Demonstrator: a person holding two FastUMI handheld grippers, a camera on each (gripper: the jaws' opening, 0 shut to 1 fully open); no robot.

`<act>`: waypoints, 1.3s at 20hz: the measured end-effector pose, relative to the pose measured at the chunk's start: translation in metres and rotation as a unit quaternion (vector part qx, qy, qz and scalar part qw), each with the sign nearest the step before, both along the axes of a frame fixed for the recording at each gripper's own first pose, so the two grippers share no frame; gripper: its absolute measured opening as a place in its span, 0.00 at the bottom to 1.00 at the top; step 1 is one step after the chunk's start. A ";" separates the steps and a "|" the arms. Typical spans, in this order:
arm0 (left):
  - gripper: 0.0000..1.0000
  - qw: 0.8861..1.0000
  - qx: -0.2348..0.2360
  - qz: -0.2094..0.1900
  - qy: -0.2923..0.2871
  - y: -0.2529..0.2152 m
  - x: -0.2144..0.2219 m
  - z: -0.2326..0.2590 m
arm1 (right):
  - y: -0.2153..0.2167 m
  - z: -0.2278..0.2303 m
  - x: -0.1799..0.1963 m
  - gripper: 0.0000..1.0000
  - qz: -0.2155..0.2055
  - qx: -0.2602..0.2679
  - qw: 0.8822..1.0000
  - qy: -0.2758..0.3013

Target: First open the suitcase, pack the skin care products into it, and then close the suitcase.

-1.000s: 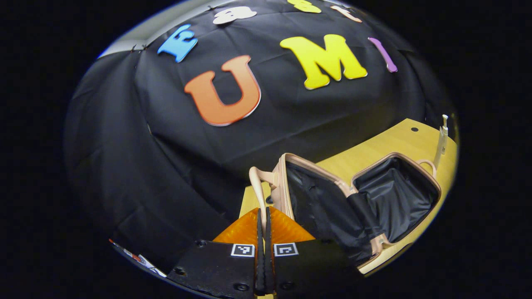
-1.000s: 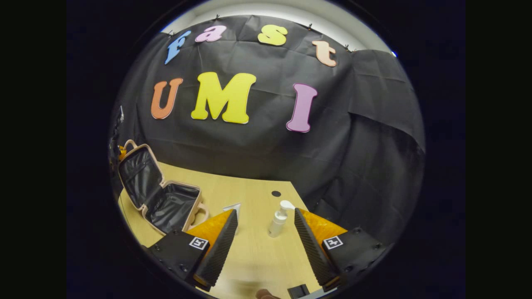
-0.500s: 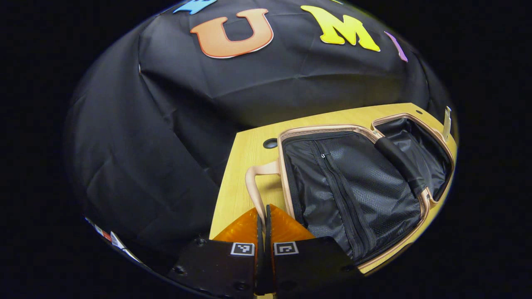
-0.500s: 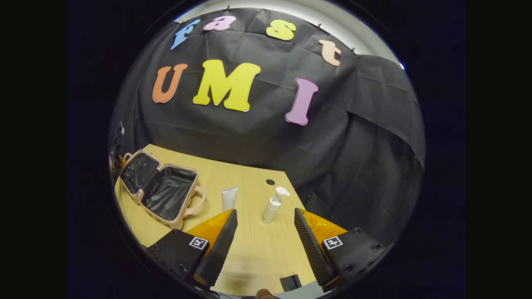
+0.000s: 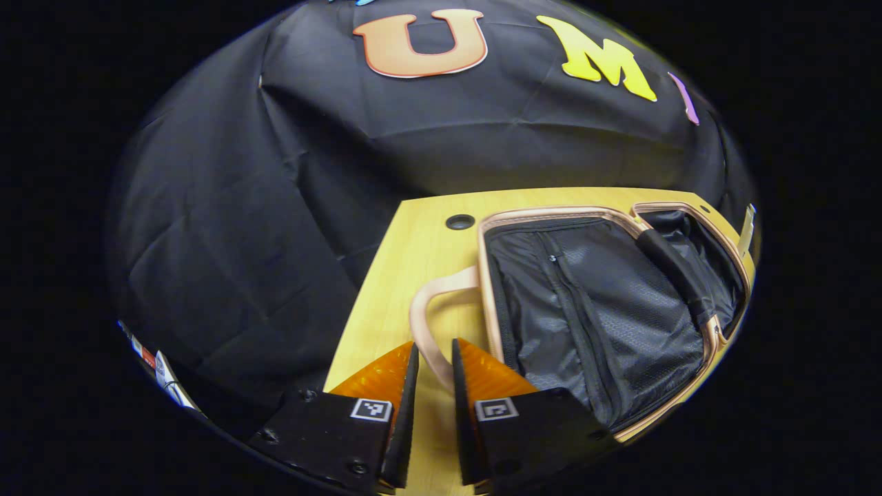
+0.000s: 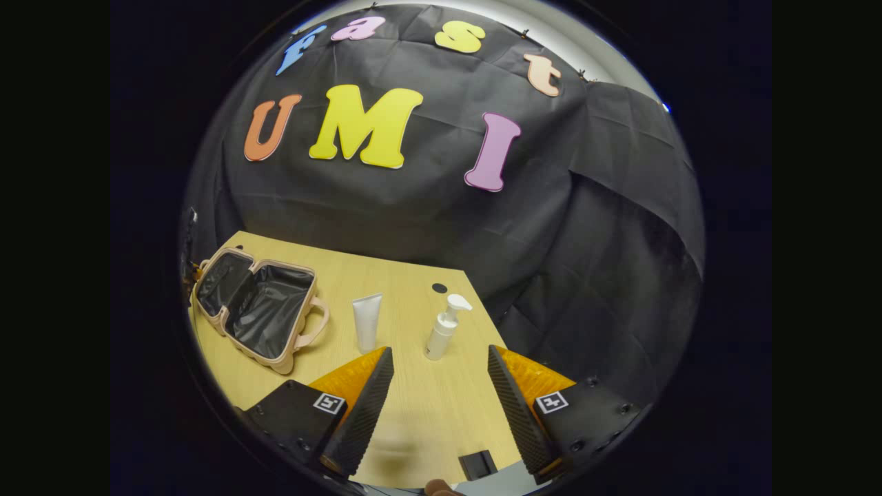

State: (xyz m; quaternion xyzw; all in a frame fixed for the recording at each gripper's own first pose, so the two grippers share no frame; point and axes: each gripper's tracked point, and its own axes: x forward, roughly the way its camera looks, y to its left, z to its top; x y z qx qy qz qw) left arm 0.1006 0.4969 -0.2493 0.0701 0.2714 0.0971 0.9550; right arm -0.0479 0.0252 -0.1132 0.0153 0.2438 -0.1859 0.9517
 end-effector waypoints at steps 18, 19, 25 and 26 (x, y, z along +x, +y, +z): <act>0.99 0.981 -0.027 -0.169 -0.089 -0.356 -0.020 0.134 | -0.082 -0.032 0.032 0.81 0.087 0.021 0.995 -0.049; 0.99 0.979 -0.029 -0.181 -0.085 -0.383 -0.019 0.133 | -0.093 -0.035 0.032 0.82 0.087 0.021 0.995 -0.050; 0.99 0.958 -0.044 -0.278 -0.054 -0.526 -0.010 0.115 | -0.143 -0.050 0.030 0.81 0.105 0.010 0.993 -0.057; 0.99 0.954 -0.049 -0.294 -0.047 -0.549 -0.008 0.108 | -0.149 -0.054 0.029 0.82 0.108 0.010 0.993 -0.053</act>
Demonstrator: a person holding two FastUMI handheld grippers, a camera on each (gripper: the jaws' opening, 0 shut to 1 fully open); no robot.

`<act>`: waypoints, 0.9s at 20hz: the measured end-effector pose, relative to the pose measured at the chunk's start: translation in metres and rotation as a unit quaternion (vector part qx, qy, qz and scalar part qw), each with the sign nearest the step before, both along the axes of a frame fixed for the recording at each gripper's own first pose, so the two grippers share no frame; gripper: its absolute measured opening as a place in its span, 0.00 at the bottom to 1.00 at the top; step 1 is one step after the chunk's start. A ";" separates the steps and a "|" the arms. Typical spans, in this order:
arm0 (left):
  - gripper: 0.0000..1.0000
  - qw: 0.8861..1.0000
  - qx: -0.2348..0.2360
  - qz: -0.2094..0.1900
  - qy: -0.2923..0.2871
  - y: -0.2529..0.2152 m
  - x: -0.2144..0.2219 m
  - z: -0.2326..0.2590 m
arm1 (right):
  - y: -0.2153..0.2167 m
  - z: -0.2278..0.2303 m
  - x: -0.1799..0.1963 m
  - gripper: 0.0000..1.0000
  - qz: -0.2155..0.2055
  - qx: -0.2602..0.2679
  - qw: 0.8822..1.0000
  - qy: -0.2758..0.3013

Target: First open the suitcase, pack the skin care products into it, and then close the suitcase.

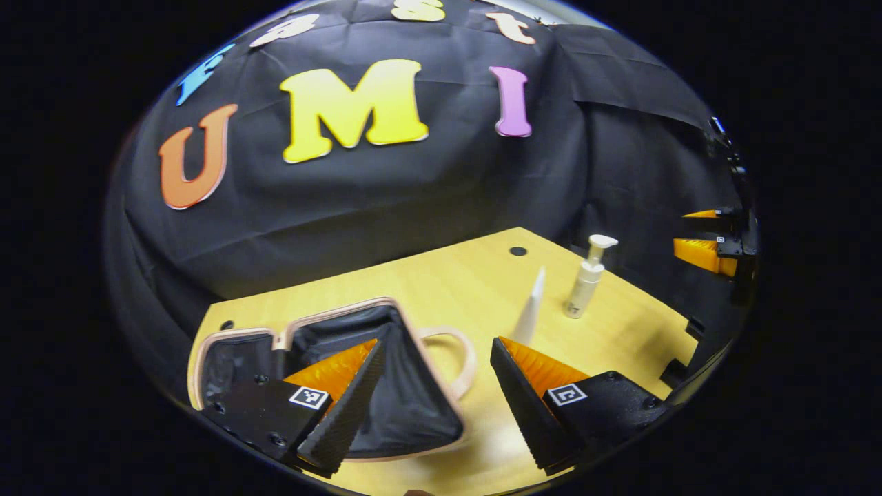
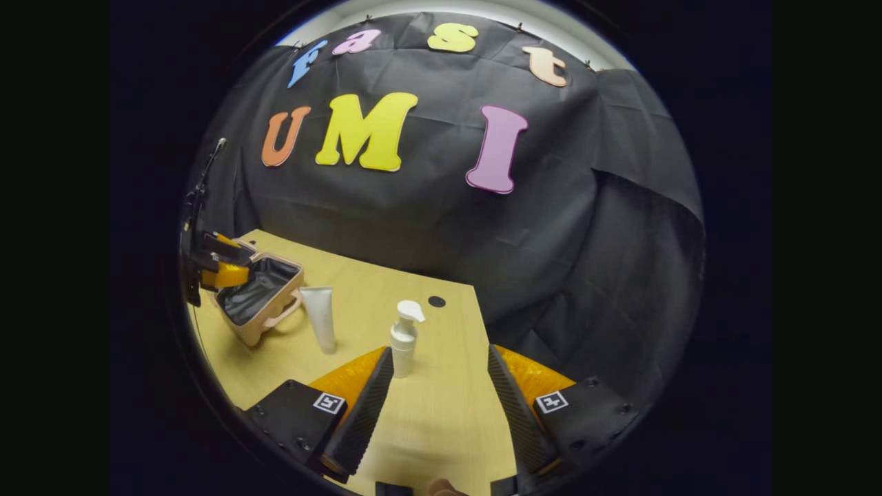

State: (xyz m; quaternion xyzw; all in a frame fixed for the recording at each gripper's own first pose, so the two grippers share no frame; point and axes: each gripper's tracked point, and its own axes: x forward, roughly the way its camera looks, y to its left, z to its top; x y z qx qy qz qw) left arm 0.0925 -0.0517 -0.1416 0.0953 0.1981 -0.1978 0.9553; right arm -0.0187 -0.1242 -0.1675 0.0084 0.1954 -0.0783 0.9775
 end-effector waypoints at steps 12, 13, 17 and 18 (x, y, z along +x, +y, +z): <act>0.97 0.996 -0.028 -0.025 0.084 -0.123 0.076 -0.112 | -0.026 -0.073 0.027 0.81 0.067 -0.002 0.996 0.059; 0.95 0.995 -0.034 -0.019 0.086 -0.124 0.078 -0.115 | -0.024 -0.074 0.034 0.81 0.073 -0.001 0.996 0.058; 0.73 0.995 -0.054 -0.013 0.080 -0.130 0.084 -0.118 | -0.007 -0.080 0.057 0.81 0.089 0.004 0.994 0.056; 0.51 0.995 -0.057 -0.011 0.080 -0.132 0.085 -0.119 | -0.004 -0.082 0.059 0.81 0.089 0.006 0.994 0.058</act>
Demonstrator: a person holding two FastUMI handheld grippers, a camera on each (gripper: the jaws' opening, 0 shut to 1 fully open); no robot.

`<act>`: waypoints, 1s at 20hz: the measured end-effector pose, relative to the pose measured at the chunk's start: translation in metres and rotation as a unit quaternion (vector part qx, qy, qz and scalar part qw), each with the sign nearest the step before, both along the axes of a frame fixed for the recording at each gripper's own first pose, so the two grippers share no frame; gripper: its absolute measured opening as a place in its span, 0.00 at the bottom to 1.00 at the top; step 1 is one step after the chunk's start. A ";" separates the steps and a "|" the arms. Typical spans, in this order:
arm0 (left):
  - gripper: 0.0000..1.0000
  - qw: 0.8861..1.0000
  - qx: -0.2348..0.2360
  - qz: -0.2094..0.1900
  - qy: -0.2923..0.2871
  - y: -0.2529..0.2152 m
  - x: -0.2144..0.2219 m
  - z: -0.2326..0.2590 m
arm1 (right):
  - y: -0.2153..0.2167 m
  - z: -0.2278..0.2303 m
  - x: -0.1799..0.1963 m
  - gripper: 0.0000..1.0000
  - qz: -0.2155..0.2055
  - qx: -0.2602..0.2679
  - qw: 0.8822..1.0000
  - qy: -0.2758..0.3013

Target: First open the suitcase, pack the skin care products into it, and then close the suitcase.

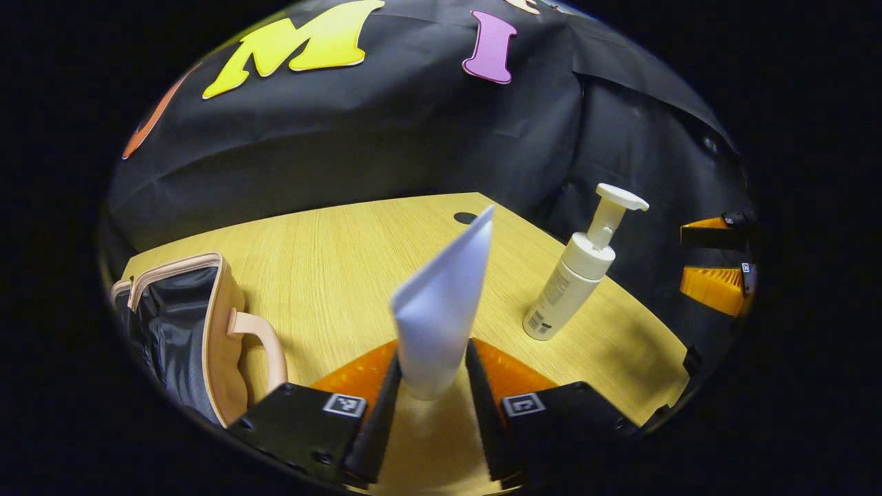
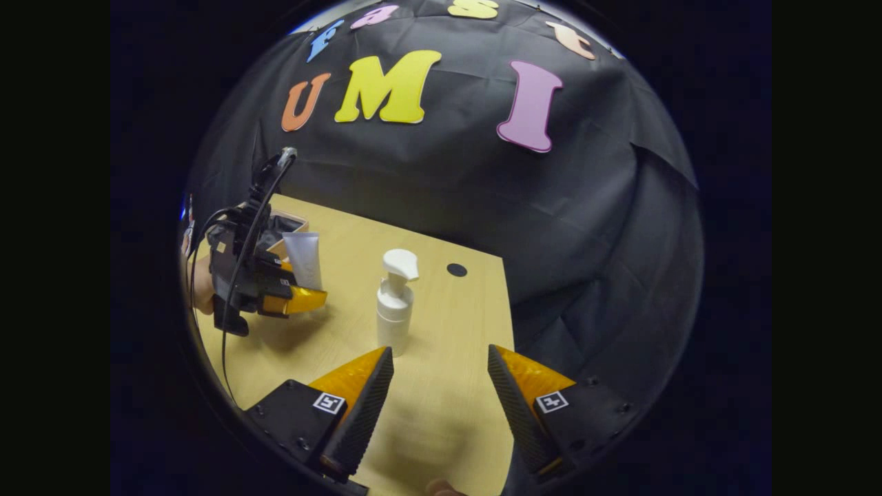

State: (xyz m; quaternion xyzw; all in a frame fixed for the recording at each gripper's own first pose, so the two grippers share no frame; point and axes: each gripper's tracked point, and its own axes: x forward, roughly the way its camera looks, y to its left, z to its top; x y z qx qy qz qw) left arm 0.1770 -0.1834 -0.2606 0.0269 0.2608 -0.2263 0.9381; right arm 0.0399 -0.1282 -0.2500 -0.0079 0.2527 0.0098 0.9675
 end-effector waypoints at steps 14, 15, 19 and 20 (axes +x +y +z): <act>0.43 0.999 0.022 0.023 -0.019 0.048 -0.069 0.069 | 0.052 -0.009 0.054 0.81 -0.020 0.046 0.998 -0.025; 0.43 0.999 0.021 0.032 -0.019 0.053 -0.078 0.077 | 0.056 -0.012 0.066 0.82 -0.022 0.048 0.998 -0.025; 0.43 0.998 0.012 0.068 -0.013 0.085 -0.111 0.107 | 0.063 -0.025 0.099 0.81 -0.037 0.049 0.998 -0.026; 0.43 0.997 0.015 0.077 -0.015 0.096 -0.118 0.113 | 0.064 -0.030 0.103 0.79 -0.040 0.051 0.998 -0.024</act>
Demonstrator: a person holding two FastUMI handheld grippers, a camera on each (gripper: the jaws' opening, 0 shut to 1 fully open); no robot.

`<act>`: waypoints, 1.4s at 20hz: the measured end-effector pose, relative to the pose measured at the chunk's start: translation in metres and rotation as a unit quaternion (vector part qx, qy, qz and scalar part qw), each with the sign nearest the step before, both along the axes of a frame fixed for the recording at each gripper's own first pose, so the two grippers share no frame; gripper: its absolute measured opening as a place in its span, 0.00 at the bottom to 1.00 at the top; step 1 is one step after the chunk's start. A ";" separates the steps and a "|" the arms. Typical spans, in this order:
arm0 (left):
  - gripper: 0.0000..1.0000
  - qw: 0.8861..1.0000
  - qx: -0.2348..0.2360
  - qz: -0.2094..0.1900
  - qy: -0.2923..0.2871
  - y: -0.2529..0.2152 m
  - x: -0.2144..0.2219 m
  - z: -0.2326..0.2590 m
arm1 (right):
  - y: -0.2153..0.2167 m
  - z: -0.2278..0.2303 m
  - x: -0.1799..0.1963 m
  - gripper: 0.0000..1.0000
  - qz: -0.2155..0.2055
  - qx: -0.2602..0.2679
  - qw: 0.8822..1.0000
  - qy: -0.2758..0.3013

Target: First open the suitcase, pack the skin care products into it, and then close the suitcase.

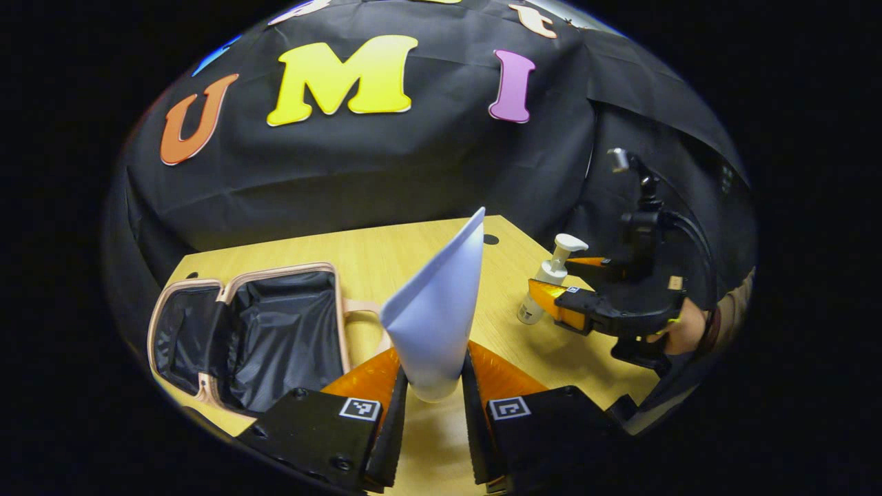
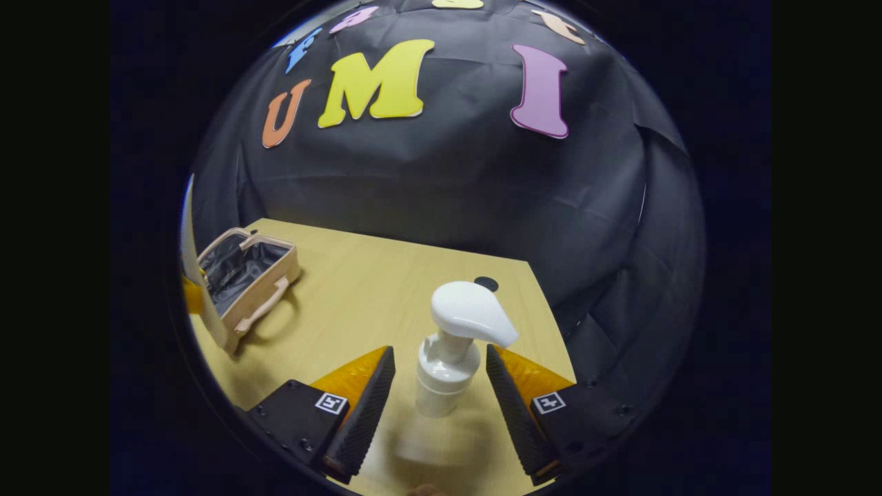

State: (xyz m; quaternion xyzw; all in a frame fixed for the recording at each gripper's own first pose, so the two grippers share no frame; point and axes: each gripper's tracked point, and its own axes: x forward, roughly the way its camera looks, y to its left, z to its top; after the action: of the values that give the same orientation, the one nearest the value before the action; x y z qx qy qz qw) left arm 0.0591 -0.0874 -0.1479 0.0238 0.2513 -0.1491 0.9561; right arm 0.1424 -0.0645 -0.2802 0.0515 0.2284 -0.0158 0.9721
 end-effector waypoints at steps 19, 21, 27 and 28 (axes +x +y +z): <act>0.43 0.988 0.016 0.118 0.101 0.207 0.004 -0.059 | 0.072 0.072 -0.059 0.47 0.009 0.035 0.999 -0.010; 0.43 0.985 0.022 0.120 0.124 0.218 0.008 -0.074 | 0.086 0.084 -0.068 0.47 0.006 0.050 0.999 -0.008; 0.43 0.982 0.030 0.097 0.160 0.226 0.023 -0.097 | 0.116 0.106 -0.092 0.47 0.010 0.050 0.999 -0.013; 0.43 0.980 0.036 0.094 0.169 0.227 0.025 -0.102 | 0.119 0.101 -0.085 0.47 0.002 0.051 0.999 -0.012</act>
State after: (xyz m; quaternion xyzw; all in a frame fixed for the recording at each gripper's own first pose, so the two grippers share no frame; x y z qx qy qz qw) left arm 0.0841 0.1396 -0.2498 0.0089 0.4156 -0.0514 0.9081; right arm 0.0577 0.0544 -0.1797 0.1011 0.2175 -0.0018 0.9708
